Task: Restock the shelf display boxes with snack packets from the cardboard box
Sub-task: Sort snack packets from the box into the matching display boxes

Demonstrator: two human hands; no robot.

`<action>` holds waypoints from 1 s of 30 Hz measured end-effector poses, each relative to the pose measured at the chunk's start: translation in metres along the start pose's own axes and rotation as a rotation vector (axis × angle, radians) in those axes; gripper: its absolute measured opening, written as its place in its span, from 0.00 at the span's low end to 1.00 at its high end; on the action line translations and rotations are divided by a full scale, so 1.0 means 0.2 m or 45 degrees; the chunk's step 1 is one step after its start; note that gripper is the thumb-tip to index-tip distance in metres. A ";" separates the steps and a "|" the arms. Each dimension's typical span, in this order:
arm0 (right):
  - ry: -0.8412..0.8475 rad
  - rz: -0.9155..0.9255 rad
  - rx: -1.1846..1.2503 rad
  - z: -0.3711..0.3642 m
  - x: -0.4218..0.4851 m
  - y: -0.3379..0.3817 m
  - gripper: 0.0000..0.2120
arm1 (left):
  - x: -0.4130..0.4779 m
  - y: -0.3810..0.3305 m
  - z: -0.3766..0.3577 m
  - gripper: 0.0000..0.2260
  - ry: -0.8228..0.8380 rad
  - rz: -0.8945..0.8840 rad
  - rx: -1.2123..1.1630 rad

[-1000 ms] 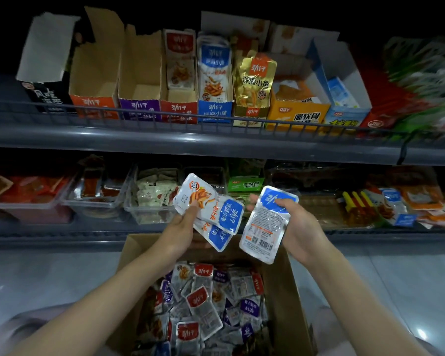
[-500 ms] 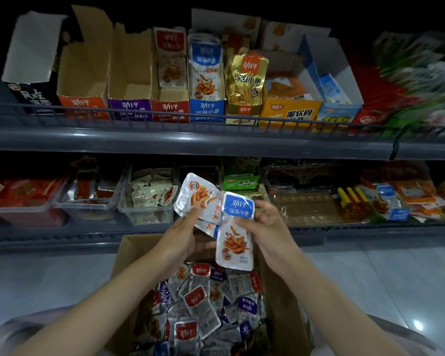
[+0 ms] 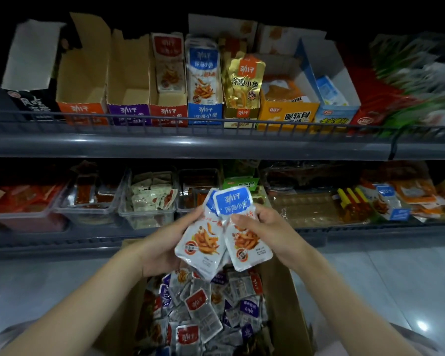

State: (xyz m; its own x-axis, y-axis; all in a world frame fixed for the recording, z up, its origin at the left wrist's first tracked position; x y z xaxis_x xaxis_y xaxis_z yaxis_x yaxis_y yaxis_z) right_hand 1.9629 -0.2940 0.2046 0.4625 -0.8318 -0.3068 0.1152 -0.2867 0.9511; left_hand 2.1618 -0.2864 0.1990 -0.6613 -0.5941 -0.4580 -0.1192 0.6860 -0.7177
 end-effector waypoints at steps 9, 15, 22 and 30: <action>-0.198 0.098 0.292 -0.05 0.04 -0.05 0.14 | 0.06 0.04 -0.02 0.09 -0.350 -0.441 0.246; -0.123 0.021 0.175 -0.13 0.06 -0.10 0.13 | 0.05 0.05 -0.02 0.09 -0.538 -0.589 0.348; -0.286 -0.011 0.411 -0.05 0.08 -0.10 0.11 | 0.04 0.04 -0.01 0.11 -0.527 -0.604 0.305; -0.300 0.171 0.255 -0.15 0.09 -0.10 0.12 | 0.06 0.07 -0.10 0.07 -0.323 -0.563 0.376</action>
State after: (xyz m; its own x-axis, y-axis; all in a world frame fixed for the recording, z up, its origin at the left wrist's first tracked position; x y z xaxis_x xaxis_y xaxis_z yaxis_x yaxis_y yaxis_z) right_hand 1.9954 -0.2879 0.1810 0.2431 -0.9488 -0.2015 -0.1187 -0.2353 0.9647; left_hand 2.1379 -0.2758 0.1939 -0.3936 -0.9040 -0.1669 -0.1083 0.2259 -0.9681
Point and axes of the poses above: each hand's wrist, its own x-axis towards the middle knuckle, its own z-axis out of the back of the hand, y = z × x, the point moved 1 cm from there along x, towards the middle knuckle, and after that the axes turned 15 degrees about y, right-handed, at the moved point
